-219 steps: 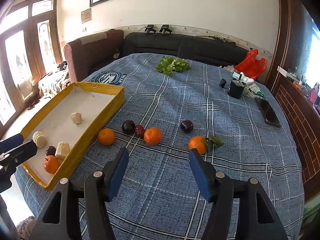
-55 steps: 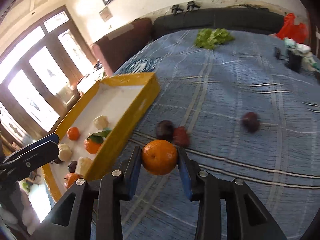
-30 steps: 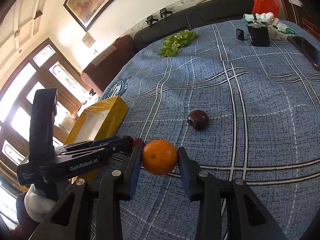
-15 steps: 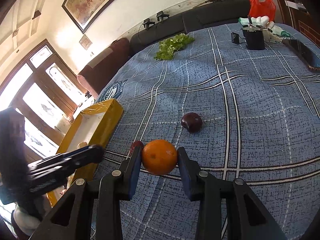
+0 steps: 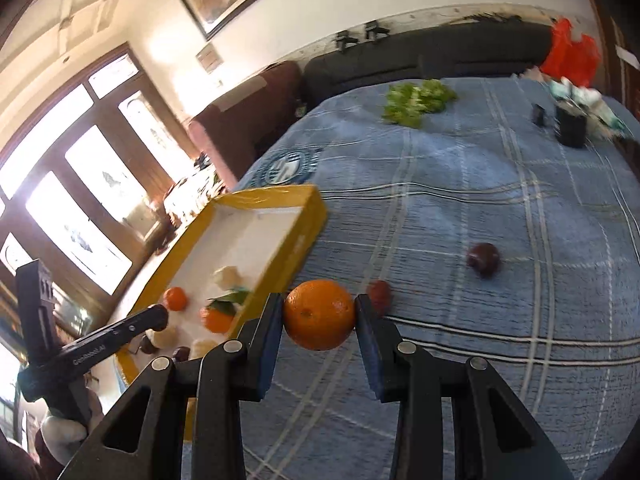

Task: Organize fruits
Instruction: 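Carry the mandarin and plum into the yellow tray and release both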

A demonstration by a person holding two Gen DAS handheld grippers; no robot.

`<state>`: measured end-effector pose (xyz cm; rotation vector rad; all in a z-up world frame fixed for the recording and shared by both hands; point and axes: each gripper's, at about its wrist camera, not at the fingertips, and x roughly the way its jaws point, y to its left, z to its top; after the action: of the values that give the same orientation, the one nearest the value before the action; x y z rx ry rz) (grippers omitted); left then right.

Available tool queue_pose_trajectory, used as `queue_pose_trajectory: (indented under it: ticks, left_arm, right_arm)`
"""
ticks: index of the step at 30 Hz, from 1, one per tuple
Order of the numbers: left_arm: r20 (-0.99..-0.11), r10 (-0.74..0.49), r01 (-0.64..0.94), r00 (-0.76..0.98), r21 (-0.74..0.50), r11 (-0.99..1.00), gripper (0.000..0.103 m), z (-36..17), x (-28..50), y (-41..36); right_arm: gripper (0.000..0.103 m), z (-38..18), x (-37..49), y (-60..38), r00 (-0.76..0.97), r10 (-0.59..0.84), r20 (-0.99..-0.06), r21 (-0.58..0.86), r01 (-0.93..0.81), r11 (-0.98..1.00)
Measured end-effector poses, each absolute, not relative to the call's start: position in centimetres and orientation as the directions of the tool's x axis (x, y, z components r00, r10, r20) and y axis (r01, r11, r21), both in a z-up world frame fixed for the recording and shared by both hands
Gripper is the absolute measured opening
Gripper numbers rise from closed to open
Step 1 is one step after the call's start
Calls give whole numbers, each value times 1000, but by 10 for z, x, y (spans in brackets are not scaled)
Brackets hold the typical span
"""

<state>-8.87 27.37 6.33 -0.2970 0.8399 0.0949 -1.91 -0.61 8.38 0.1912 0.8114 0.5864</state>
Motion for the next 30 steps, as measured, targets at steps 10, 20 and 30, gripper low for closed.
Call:
queue_pose_trajectory:
  ticks: [10,20,30]
  left_arm:
    - [-736,-83,-184,672,-275,944,26,49,-102,298]
    - [-722,-122,-159,682,-309,938,27,49,-104,301]
    - [-699,-148,-147,699,-343,928,61,57,-111,305]
  right_arm:
    - [41,70,-8,106,399,585,-706,330,-546,770]
    - [41,42,20,171,298,572,-765,321,-592,739]
    - [45,49,28,173,303,585,-752,350,-569,744]
